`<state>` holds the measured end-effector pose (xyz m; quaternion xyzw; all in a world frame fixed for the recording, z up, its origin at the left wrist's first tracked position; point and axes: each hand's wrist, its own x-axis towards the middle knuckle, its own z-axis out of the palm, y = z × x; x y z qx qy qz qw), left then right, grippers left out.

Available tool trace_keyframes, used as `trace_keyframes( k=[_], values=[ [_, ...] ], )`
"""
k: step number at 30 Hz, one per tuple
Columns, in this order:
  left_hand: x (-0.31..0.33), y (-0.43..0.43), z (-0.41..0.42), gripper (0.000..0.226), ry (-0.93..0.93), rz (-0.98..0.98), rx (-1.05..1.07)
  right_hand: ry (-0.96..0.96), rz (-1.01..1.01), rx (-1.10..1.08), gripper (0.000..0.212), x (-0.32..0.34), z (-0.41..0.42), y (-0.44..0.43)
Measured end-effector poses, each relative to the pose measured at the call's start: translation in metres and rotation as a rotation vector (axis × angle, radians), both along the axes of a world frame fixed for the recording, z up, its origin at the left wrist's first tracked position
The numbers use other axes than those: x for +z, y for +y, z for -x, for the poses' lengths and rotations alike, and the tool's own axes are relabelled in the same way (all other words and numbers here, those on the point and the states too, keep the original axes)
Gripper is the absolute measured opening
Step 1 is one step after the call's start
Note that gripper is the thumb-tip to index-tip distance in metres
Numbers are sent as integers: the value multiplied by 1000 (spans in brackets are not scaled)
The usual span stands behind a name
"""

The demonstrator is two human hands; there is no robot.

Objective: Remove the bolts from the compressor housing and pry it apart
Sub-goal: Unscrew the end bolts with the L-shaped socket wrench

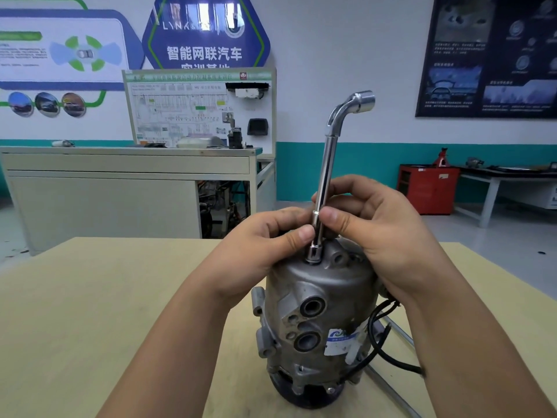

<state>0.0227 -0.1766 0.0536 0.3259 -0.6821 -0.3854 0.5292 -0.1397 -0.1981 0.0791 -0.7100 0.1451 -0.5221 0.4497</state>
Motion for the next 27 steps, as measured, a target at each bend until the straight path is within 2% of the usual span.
trace_keyframes(
  k=[5, 7, 10, 12, 14, 15, 17, 19, 21, 23, 27],
  values=[
    [4, 2, 1, 28, -29, 5, 32, 4, -28, 32, 19, 2, 3, 2],
    [4, 4, 2, 33, -54, 18, 70, 22, 12, -17, 28, 3, 3, 3],
    [4, 6, 3, 40, -57, 12, 102, 31, 62, -85, 30, 2, 1, 3],
    [3, 5, 2, 28, -65, 25, 113, 29, 79, -92, 27, 1, 1, 3],
    [3, 3, 2, 5, -57, 35, 93, 24, 89, -93, 22, 1, 1, 2],
    [3, 3, 2, 4, -50, 39, 80, 24, 89, -90, 20, 1, 2, 2],
    [3, 2, 2, 11, -53, 49, 61, 23, 84, -74, 19, 0, 2, 1],
    [3, 3, 2, 8, -67, 53, 45, 17, 73, -52, 17, -1, 1, 0],
    [3, 3, 1, 20, -63, 45, 24, 15, 63, -24, 12, -1, 1, -1],
    [3, 4, -1, 27, -37, 26, 10, 22, 65, -13, 19, -1, 2, -1],
    [3, 3, -1, 24, -23, 28, -2, 22, 50, 8, 23, 0, 2, 0]
  ],
)
